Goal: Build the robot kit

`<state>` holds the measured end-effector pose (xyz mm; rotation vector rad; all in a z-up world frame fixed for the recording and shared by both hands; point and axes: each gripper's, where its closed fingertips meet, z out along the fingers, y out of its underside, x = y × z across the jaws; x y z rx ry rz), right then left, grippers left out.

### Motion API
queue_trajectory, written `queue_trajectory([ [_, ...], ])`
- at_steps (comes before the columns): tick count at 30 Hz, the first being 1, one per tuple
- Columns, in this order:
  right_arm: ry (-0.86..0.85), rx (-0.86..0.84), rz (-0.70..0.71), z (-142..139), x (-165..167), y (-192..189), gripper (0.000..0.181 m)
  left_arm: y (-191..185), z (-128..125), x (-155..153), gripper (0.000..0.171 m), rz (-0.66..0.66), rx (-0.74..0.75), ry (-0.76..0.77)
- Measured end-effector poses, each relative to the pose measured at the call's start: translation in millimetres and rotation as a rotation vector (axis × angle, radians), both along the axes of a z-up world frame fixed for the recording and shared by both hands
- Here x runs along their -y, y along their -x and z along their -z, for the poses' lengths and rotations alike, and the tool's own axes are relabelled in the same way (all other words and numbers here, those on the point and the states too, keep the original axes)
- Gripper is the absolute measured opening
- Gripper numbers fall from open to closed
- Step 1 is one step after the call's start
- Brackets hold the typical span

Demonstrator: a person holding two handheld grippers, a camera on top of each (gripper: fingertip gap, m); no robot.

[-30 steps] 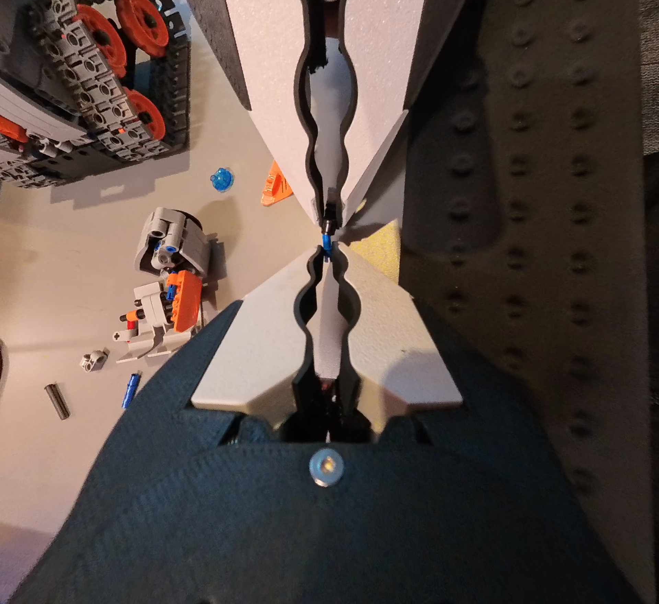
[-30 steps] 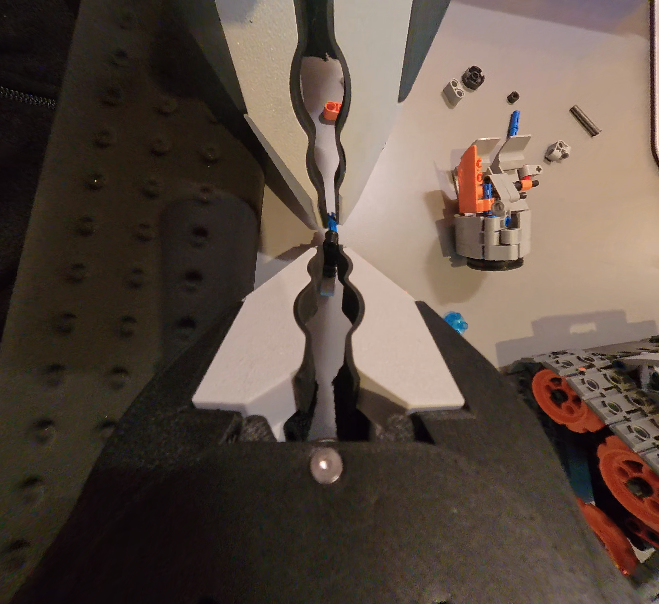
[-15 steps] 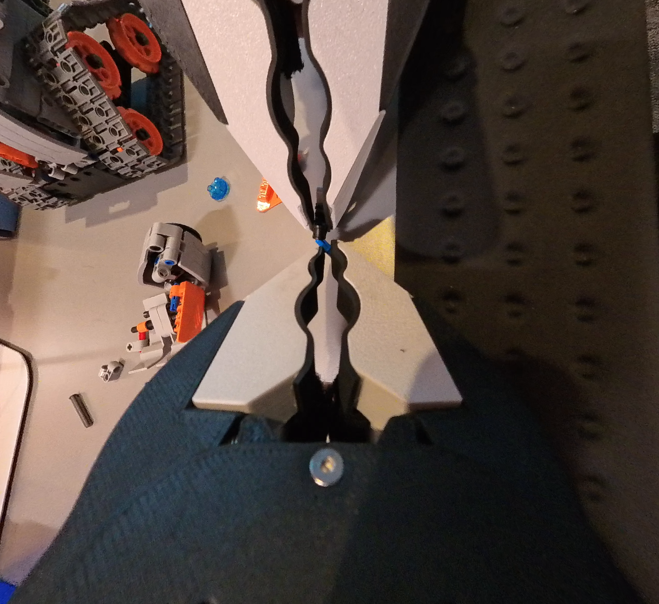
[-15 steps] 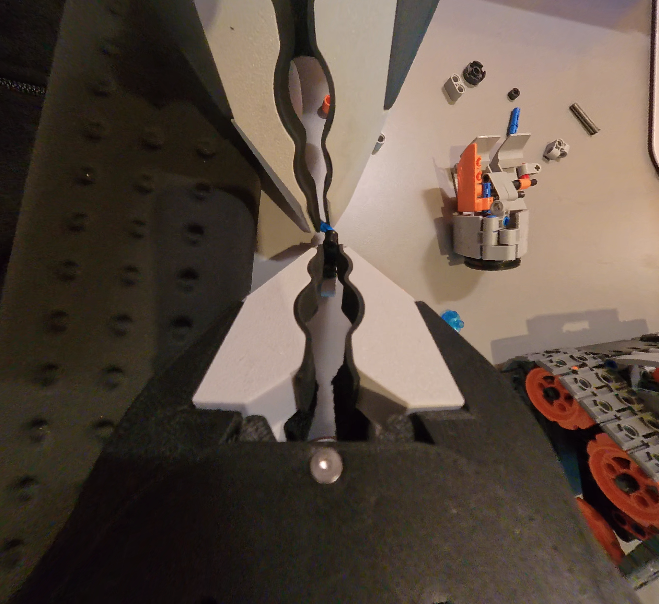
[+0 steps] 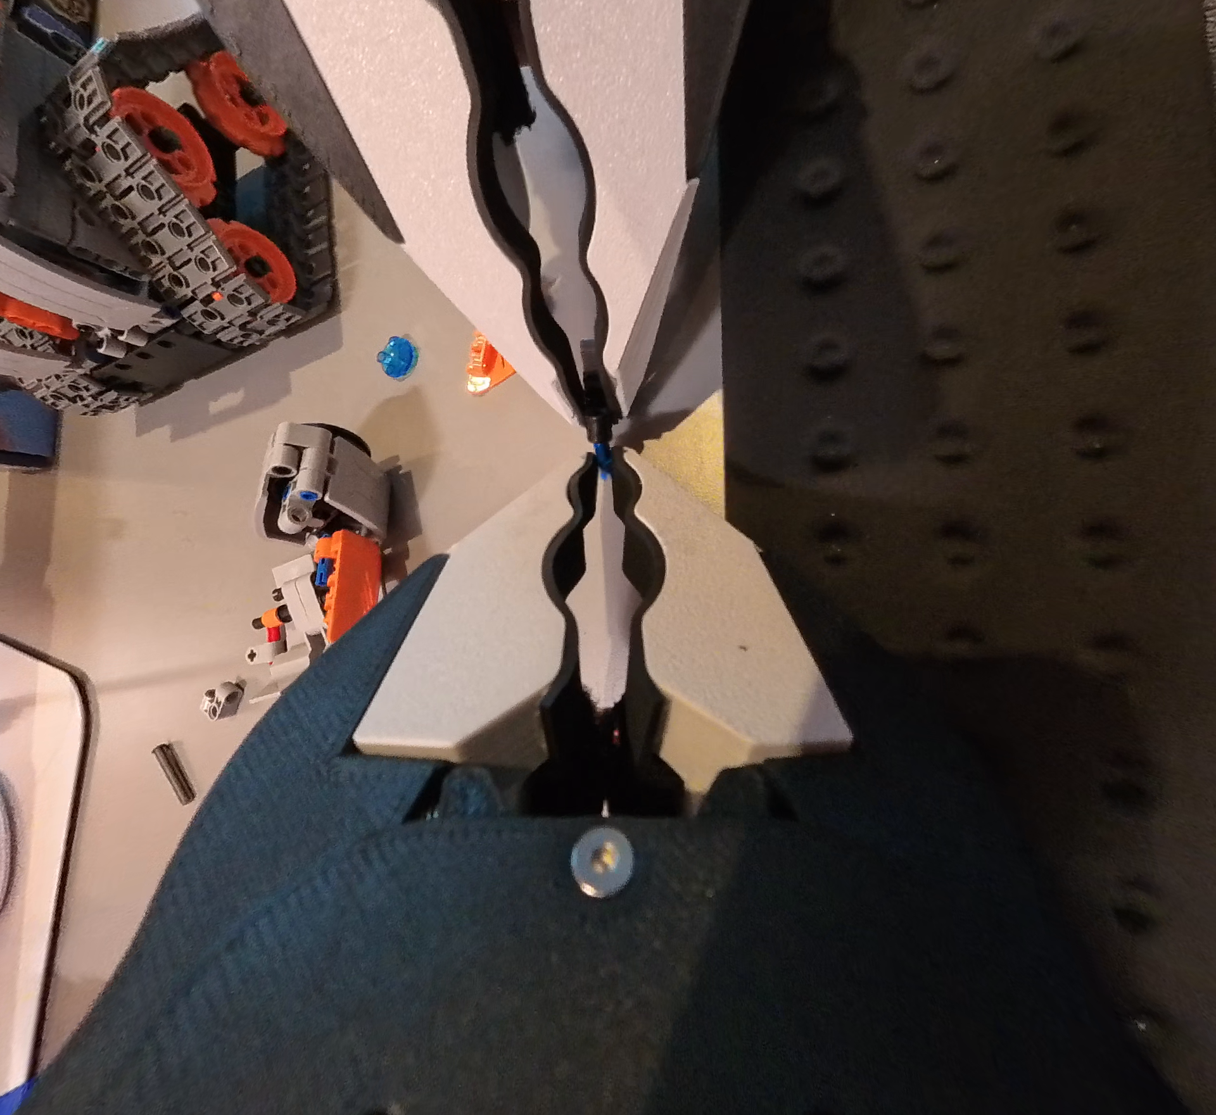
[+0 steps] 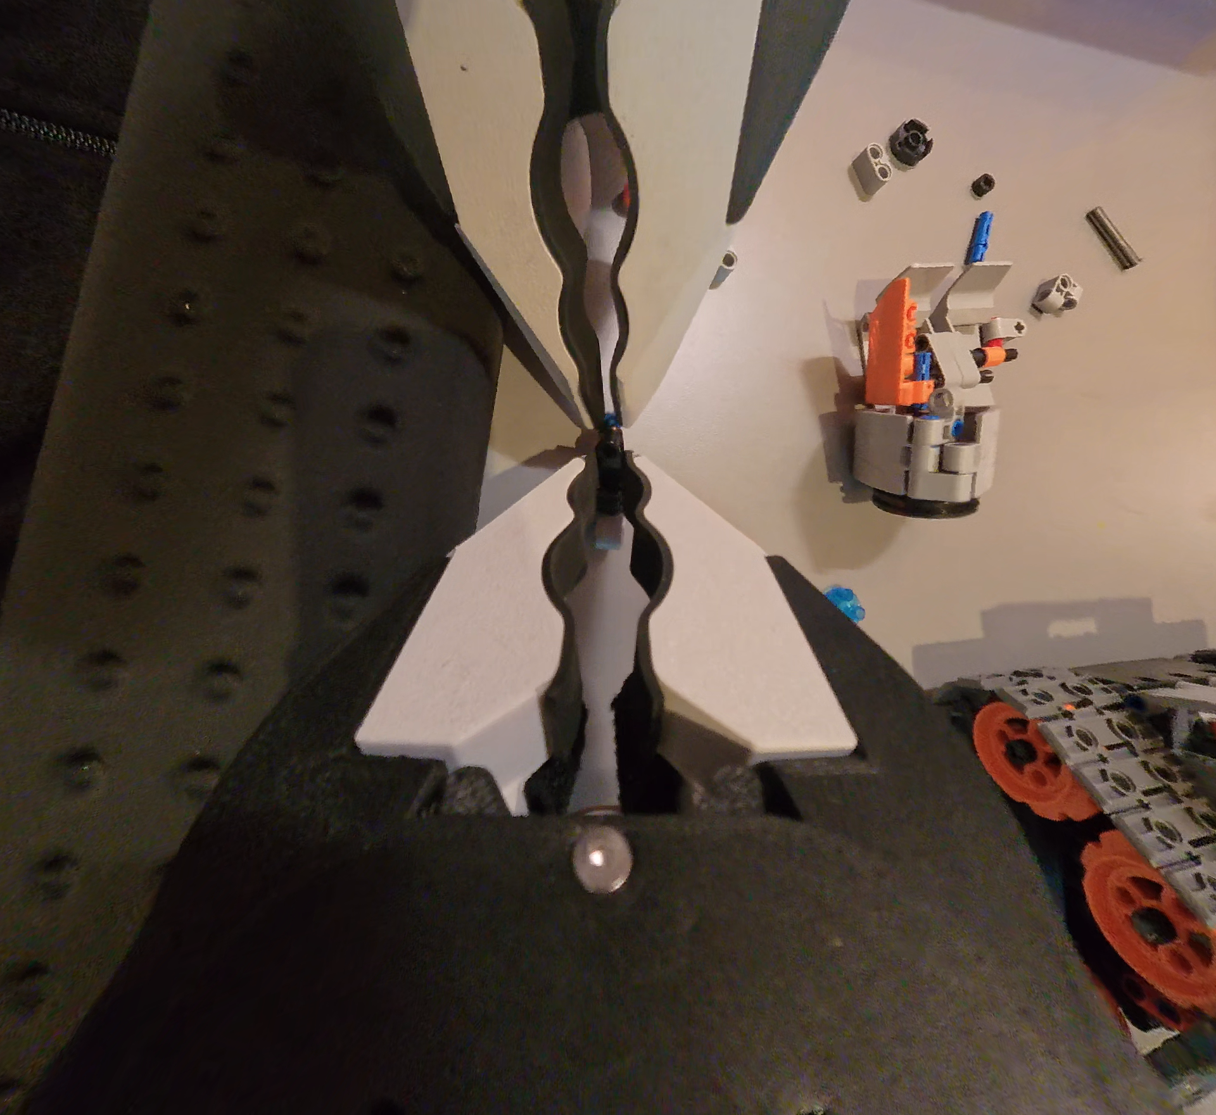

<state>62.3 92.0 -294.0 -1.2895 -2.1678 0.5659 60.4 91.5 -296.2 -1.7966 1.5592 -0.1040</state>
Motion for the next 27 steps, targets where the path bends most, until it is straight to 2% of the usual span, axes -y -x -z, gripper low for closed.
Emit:
queue_trajectory([
  [11, -0.079, 0.107, 0.004, 2.6, -2.1, -3.5, 0.004, -3.1, 3.0, -2.3, 0.001, -0.007, -0.006, 0.015],
  [27, -0.089, 0.222, 0.015, 4.0, -4.7, -7.5, 0.004, -5.2, 3.3, -4.1, 0.001, -0.022, 0.02, 0.047],
])
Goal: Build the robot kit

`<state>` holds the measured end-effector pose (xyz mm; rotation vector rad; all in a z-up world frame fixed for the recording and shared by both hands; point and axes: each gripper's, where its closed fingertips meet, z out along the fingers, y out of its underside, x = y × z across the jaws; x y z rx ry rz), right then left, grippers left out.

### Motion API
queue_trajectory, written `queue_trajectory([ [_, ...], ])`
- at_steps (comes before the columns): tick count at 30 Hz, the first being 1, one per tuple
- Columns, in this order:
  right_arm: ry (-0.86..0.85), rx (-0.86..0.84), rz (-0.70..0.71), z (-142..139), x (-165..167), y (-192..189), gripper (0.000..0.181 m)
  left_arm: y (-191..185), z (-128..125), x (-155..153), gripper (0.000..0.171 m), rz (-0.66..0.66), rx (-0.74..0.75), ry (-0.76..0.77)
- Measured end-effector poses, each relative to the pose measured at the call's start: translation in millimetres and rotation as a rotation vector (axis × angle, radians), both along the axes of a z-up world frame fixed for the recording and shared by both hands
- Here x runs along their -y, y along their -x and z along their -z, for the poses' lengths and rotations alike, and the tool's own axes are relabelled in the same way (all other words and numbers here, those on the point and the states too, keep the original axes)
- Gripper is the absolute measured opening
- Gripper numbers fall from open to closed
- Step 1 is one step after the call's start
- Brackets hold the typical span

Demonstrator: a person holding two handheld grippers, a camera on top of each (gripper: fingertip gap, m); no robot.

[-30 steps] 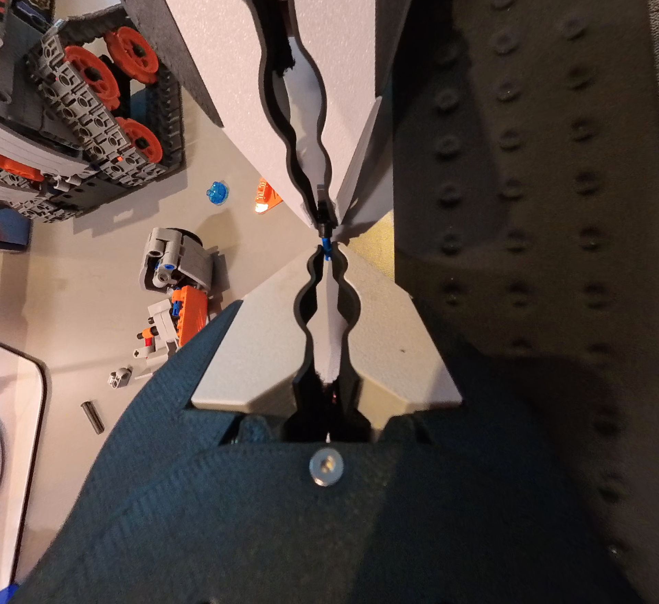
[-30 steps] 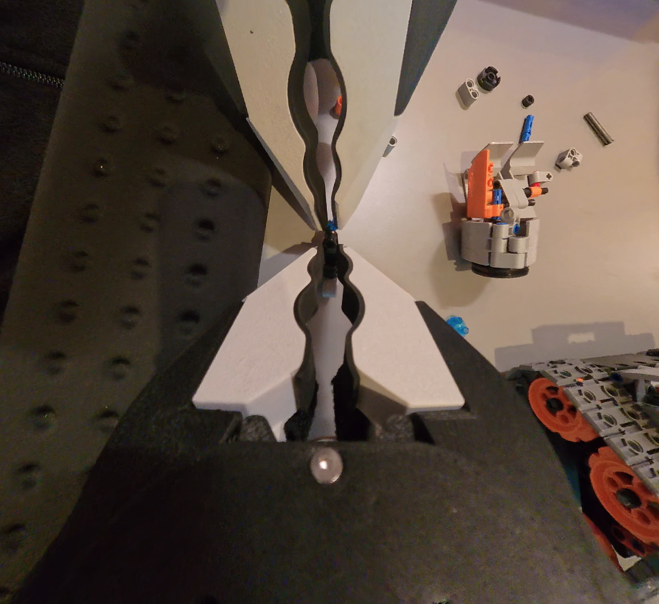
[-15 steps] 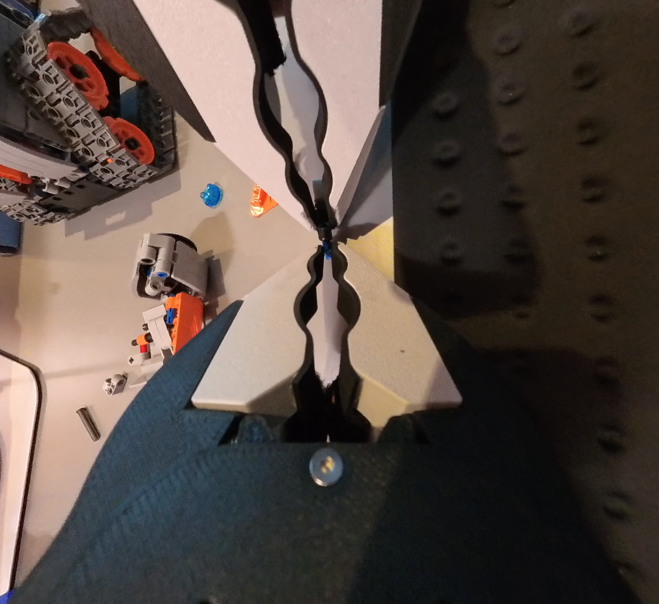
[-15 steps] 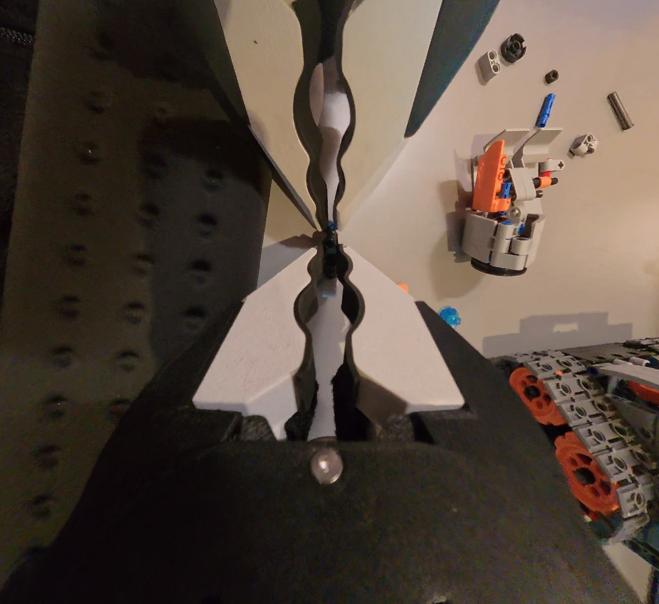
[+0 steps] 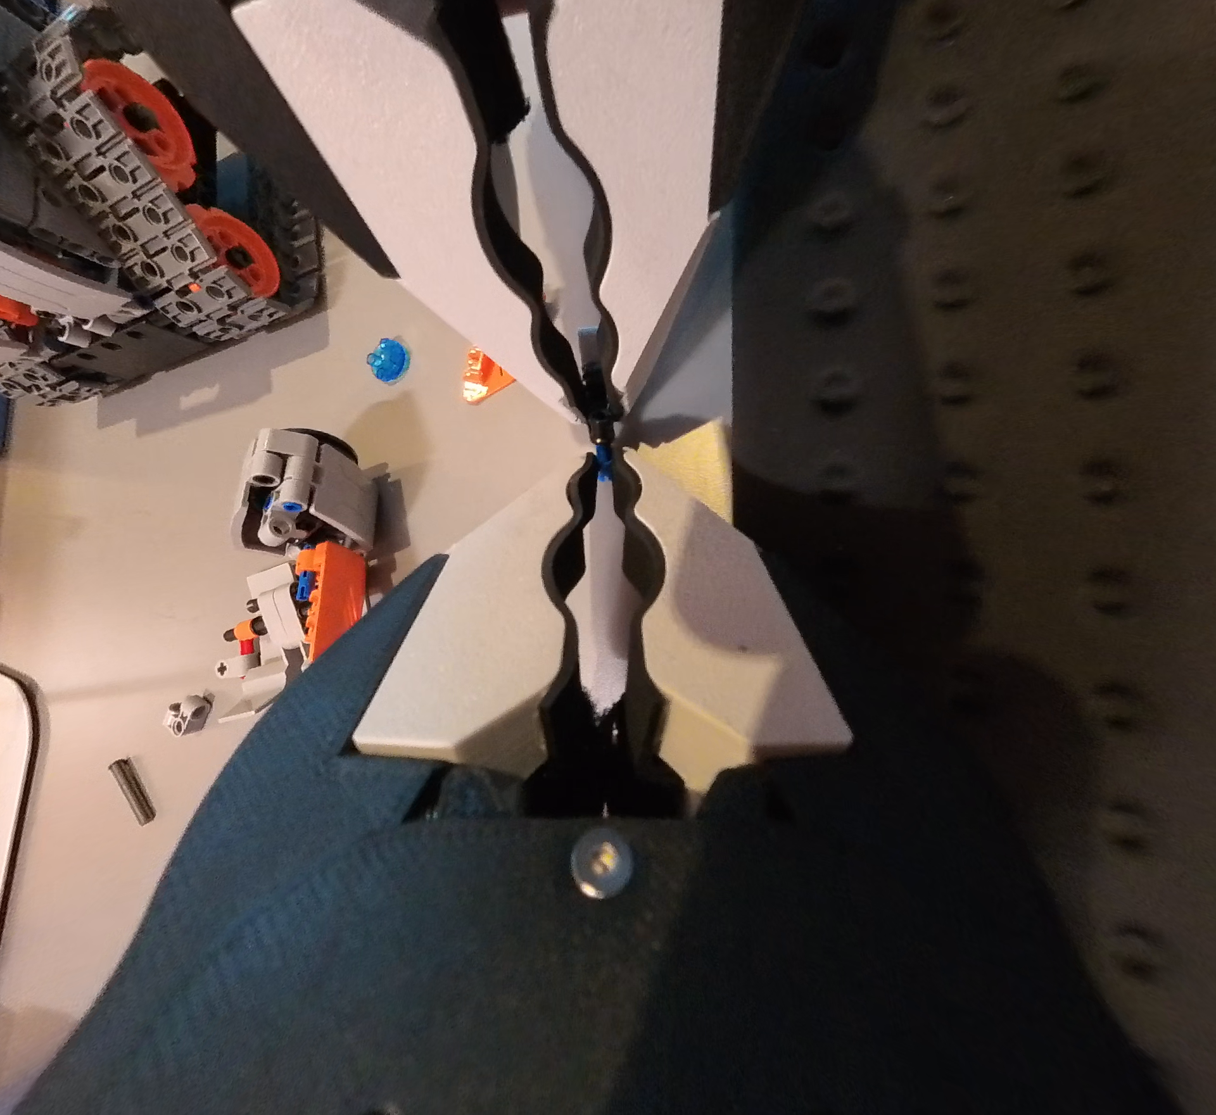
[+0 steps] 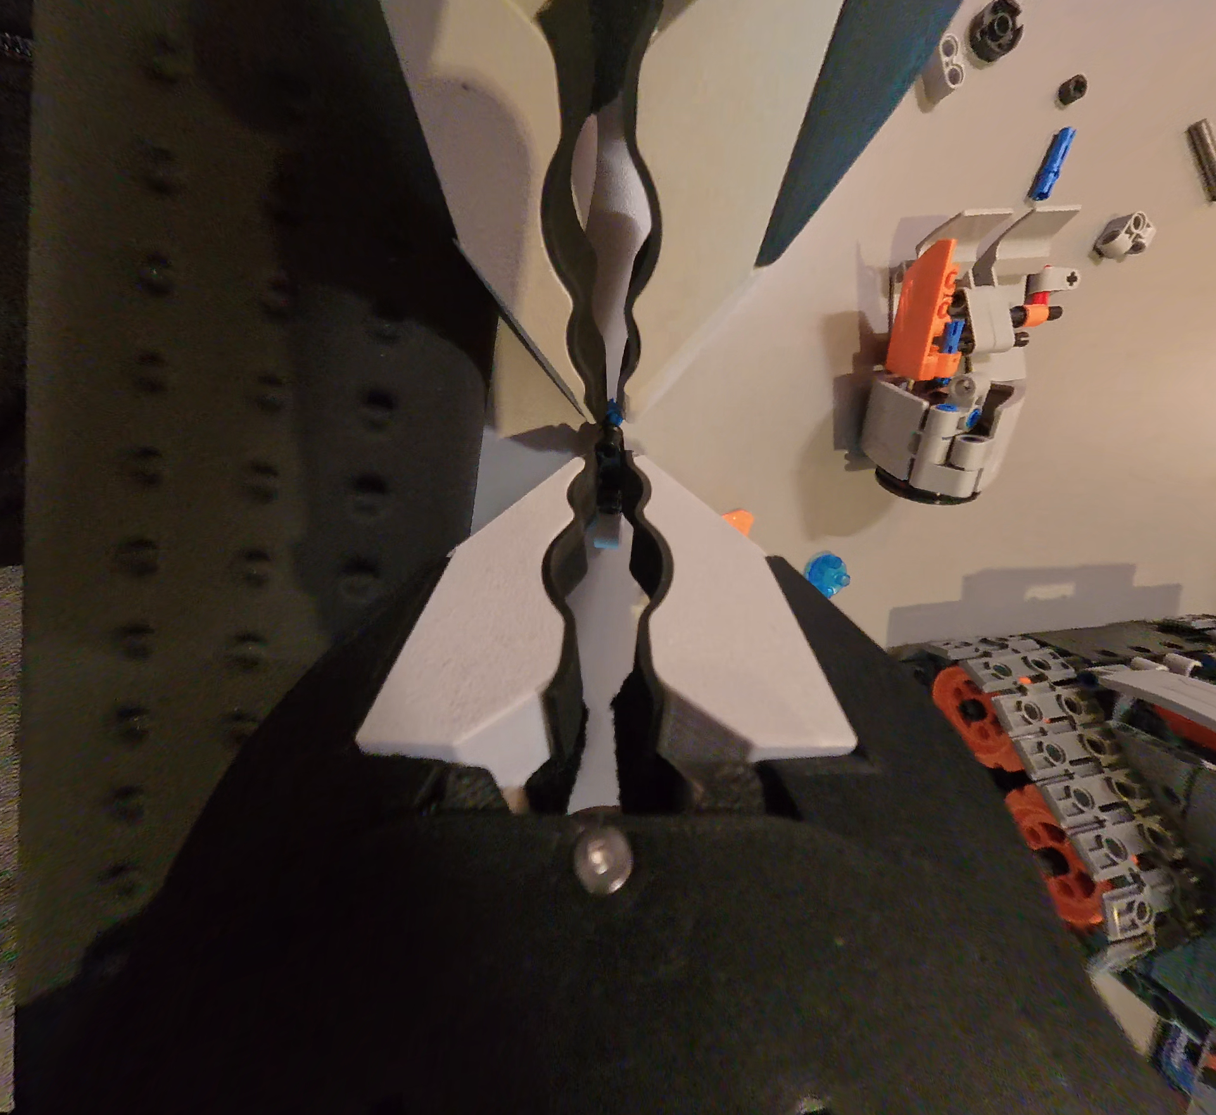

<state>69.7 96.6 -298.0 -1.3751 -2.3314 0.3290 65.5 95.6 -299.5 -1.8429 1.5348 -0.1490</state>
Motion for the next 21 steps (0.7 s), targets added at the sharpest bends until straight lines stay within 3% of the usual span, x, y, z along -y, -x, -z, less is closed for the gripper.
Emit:
queue_trajectory([
  [21, 0.133, 0.081, 0.013, 0.9, -1.0, 1.2, 0.004, 0.7, 0.1, -0.9, 0.001, -0.025, 0.059, 0.033],
])
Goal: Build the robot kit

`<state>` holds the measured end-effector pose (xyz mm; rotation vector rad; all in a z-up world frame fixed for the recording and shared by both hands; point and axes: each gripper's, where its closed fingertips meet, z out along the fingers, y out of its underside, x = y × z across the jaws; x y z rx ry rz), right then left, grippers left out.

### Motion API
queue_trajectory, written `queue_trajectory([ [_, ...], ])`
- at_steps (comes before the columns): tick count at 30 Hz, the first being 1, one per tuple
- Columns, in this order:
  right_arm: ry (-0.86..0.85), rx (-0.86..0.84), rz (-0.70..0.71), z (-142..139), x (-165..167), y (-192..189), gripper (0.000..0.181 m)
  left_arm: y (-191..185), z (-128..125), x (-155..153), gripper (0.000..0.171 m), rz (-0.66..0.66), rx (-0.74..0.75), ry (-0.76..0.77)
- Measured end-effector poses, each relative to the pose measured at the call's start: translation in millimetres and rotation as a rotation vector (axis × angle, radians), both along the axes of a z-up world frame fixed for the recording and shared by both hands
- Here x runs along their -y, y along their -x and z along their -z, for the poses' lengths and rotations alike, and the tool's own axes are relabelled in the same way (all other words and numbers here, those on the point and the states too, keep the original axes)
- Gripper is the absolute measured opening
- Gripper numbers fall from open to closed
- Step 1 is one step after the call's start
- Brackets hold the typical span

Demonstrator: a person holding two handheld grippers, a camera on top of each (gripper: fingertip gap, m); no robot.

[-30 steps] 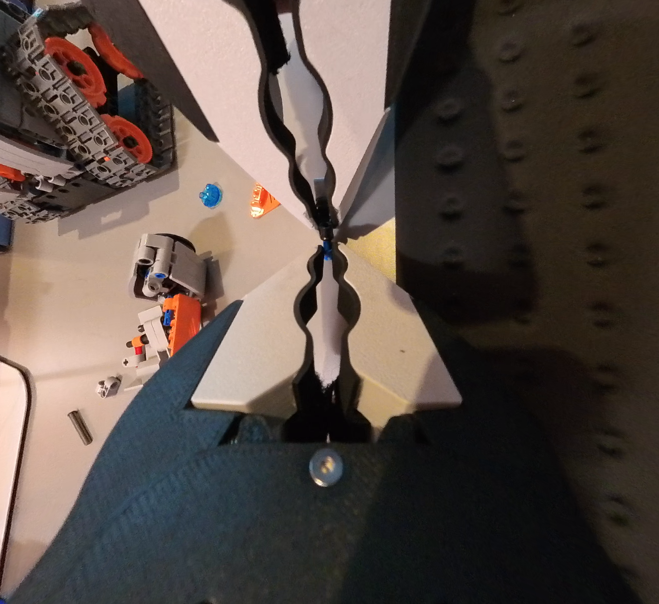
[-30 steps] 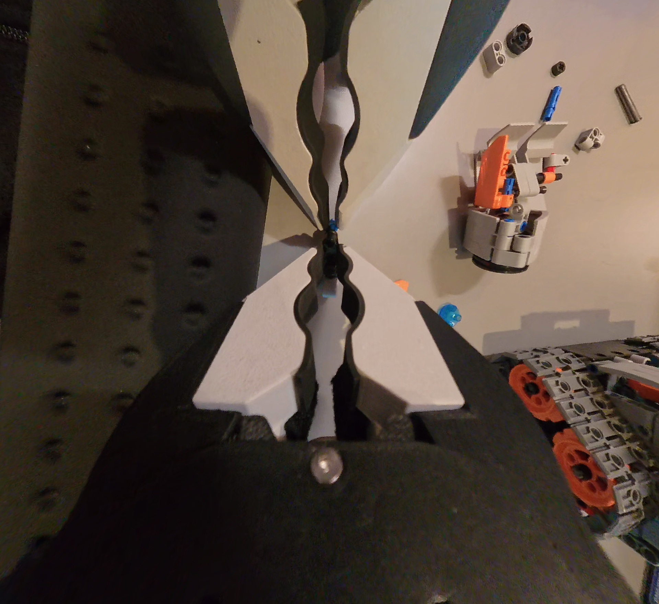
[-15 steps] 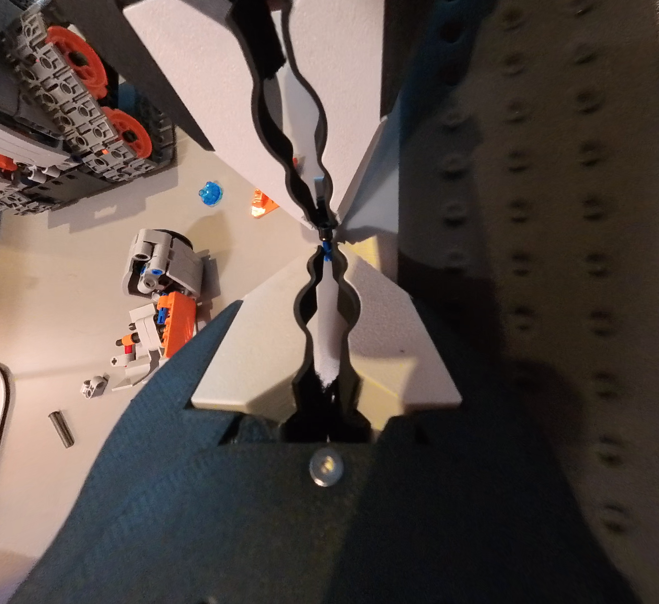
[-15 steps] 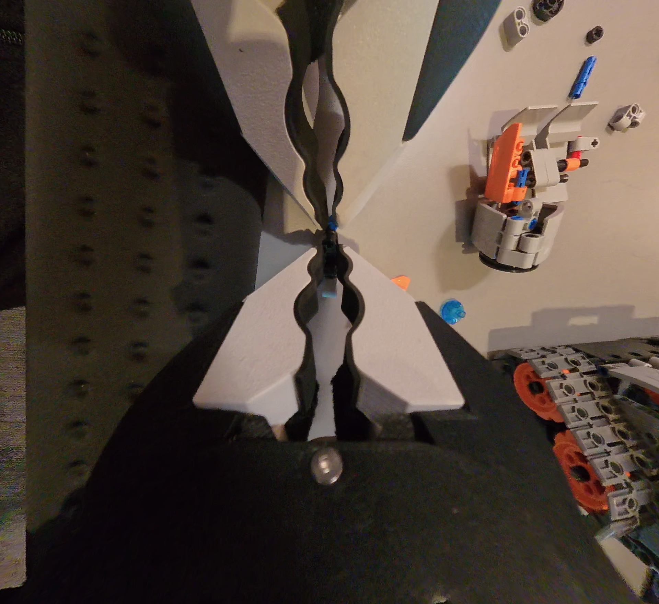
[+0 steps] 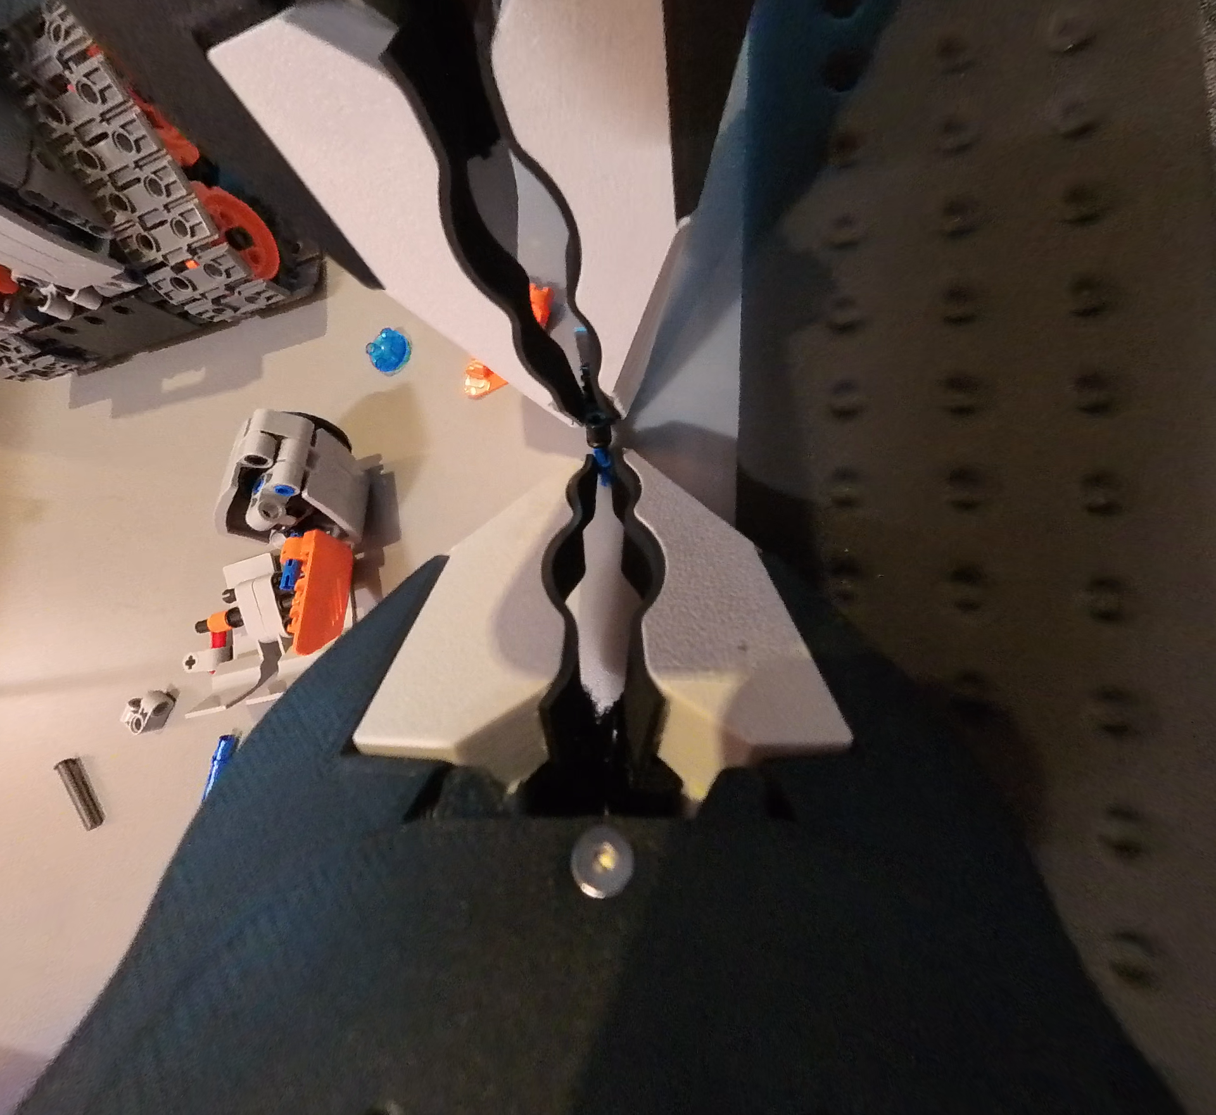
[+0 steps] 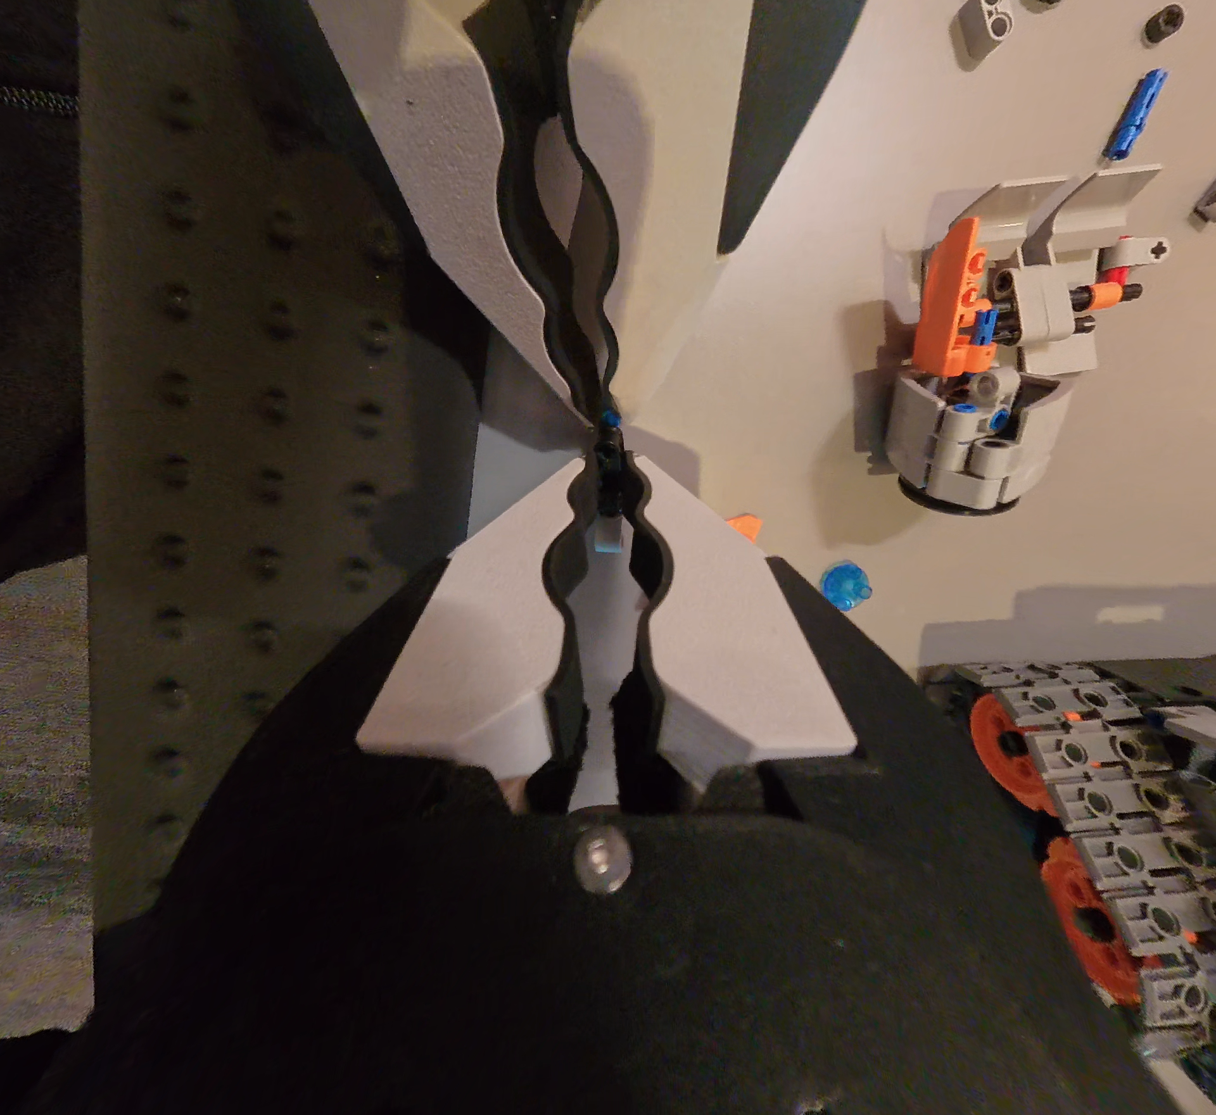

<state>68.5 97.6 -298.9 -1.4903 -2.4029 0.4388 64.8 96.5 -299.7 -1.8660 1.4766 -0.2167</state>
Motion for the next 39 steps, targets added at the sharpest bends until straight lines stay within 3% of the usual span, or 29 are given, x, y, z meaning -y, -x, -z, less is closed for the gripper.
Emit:
queue_trajectory([
  [16, 0.048, 0.146, -0.012, 1.2, -0.1, 0.6, 0.004, 0.5, 0.5, -0.7, 0.0, -0.008, 0.007, -0.002],
  [25, 0.112, 0.039, 0.008, 0.4, 0.2, 1.0, 0.004, 2.6, 0.3, 0.2, 0.003, -0.016, 0.041, 0.061],
  [39, 0.108, 0.034, 0.004, 0.3, 0.2, 2.1, 0.004, 7.2, 2.5, 2.1, 0.0, -0.011, 0.052, 0.113],
])
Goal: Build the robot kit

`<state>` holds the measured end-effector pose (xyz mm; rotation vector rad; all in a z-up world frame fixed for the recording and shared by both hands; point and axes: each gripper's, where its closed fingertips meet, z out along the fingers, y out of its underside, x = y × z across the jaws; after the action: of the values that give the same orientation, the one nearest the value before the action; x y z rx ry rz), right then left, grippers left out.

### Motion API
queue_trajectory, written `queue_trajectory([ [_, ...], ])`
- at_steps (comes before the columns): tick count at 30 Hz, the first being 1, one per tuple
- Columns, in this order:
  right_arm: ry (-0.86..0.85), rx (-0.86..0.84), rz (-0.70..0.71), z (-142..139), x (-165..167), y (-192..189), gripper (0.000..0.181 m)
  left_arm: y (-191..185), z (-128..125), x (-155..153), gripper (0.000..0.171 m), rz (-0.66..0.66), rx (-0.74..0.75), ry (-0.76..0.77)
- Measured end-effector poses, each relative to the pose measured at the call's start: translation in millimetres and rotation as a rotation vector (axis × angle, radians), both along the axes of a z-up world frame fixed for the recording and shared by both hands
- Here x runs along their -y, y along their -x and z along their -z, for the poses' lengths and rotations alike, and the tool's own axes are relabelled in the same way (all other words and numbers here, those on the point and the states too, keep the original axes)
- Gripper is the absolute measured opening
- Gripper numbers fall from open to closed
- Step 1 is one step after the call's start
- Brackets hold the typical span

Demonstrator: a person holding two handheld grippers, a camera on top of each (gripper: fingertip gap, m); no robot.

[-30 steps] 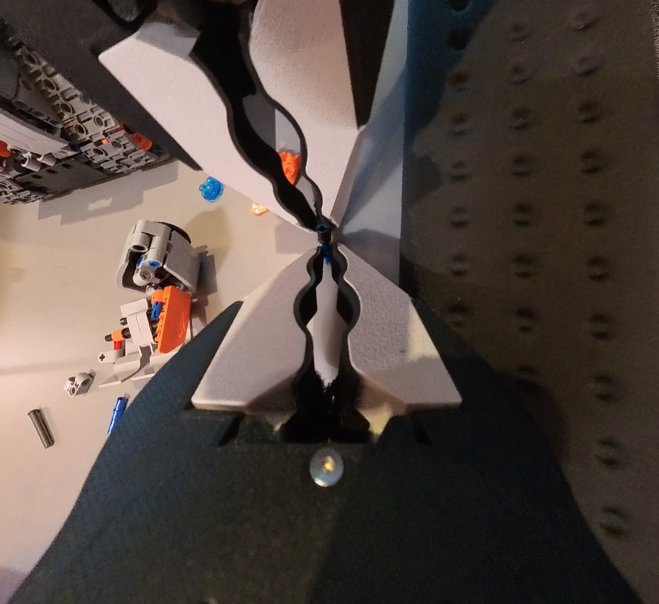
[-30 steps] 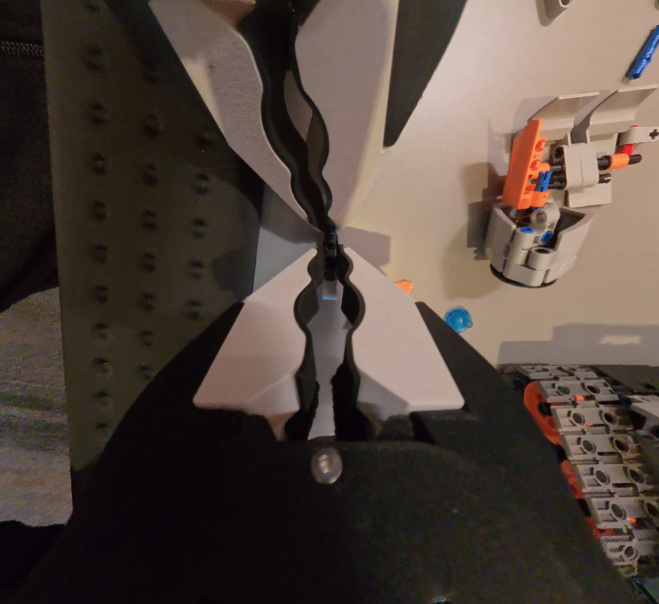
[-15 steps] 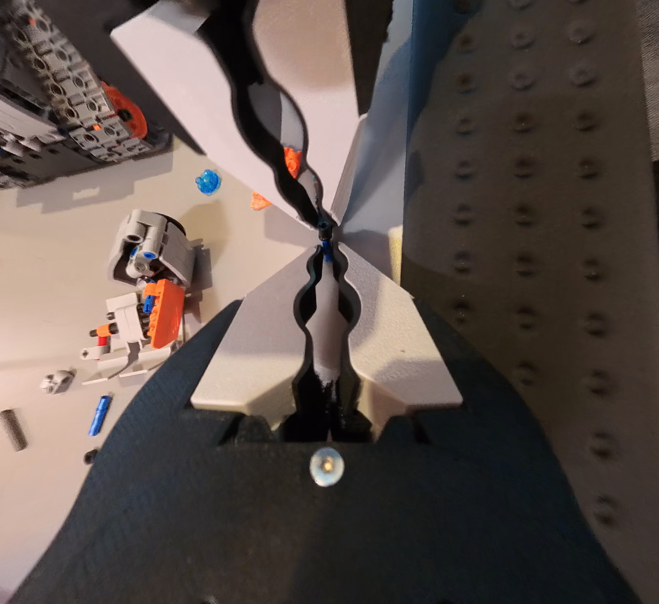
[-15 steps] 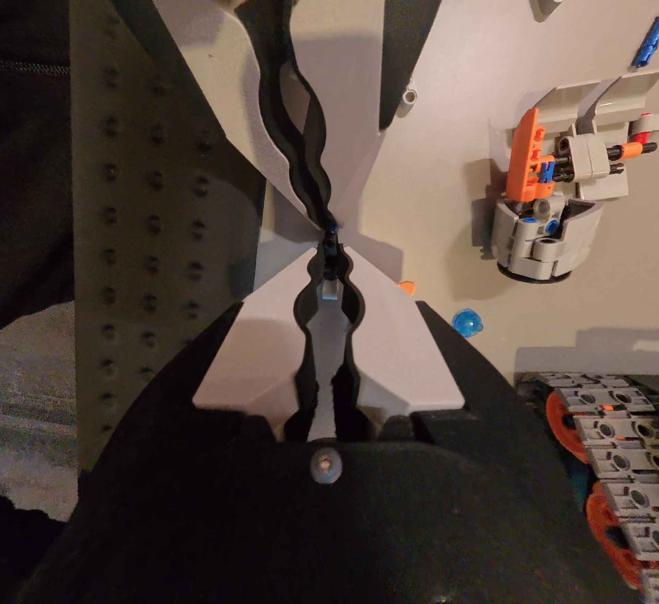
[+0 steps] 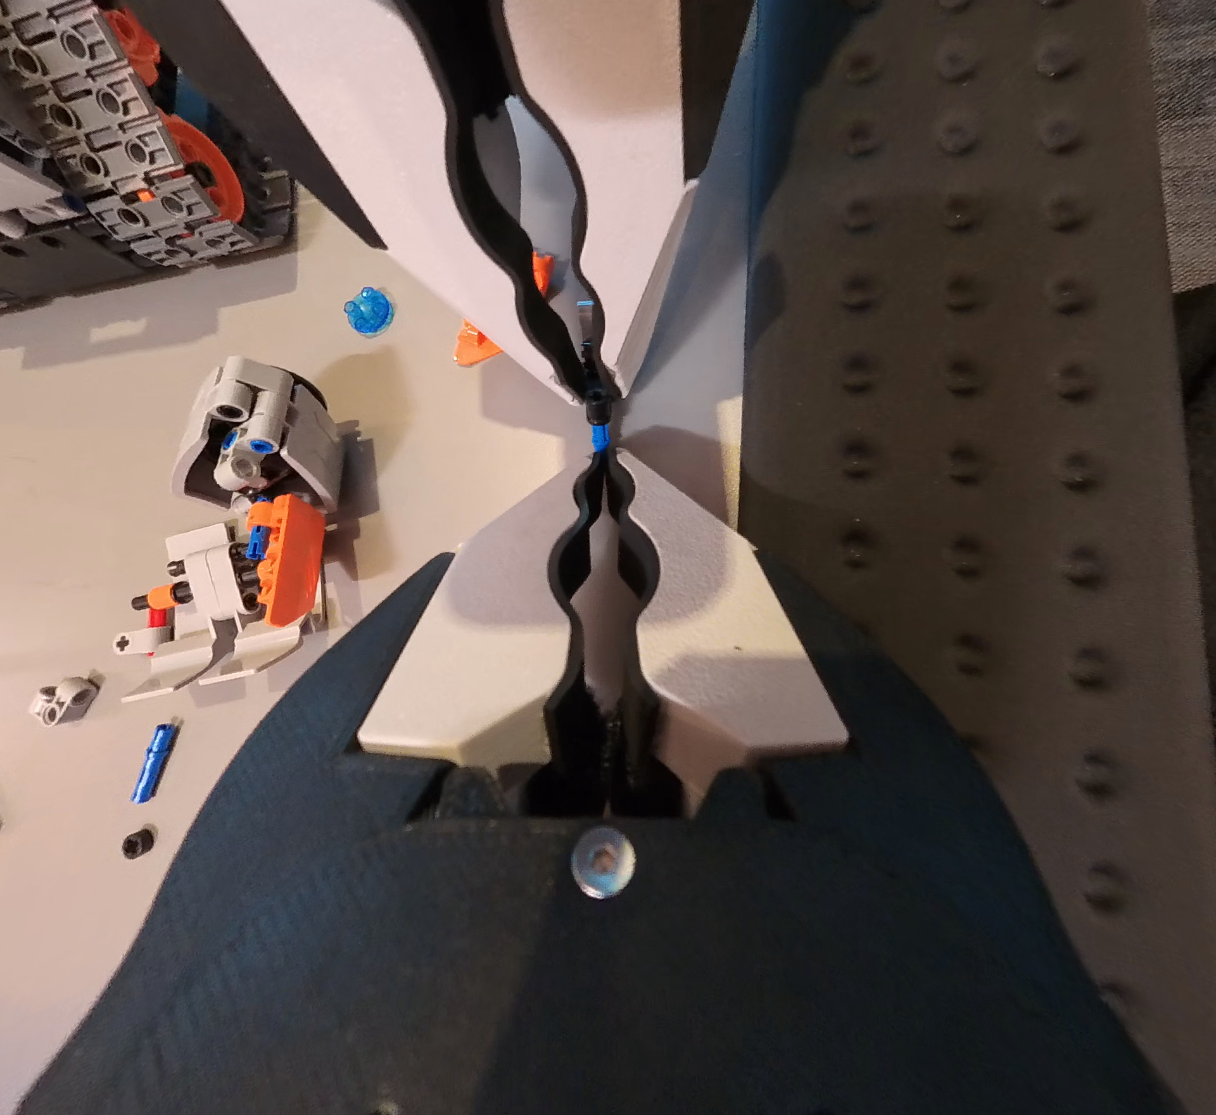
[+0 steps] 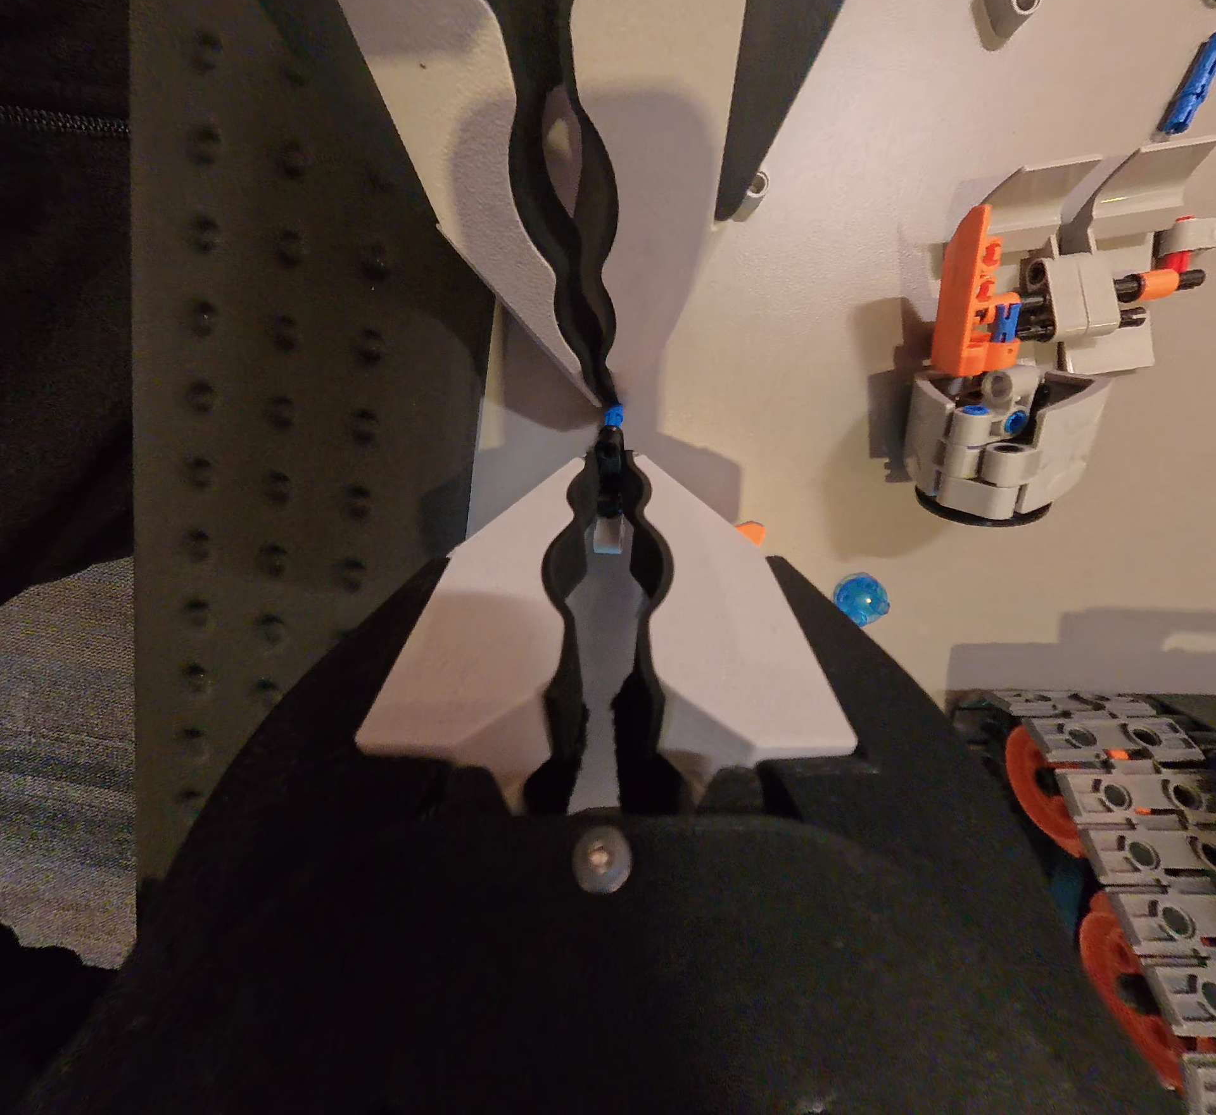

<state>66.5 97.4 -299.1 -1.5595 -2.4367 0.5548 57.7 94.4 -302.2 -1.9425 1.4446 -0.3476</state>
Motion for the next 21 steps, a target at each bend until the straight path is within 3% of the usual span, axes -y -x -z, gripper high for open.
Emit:
queue_trajectory([
  [21, 0.048, 0.028, 0.009, 0.7, 0.0, 1.5, 0.004, -2.0, -1.2, -2.5, 0.0, -0.018, 0.021, -0.015],
])
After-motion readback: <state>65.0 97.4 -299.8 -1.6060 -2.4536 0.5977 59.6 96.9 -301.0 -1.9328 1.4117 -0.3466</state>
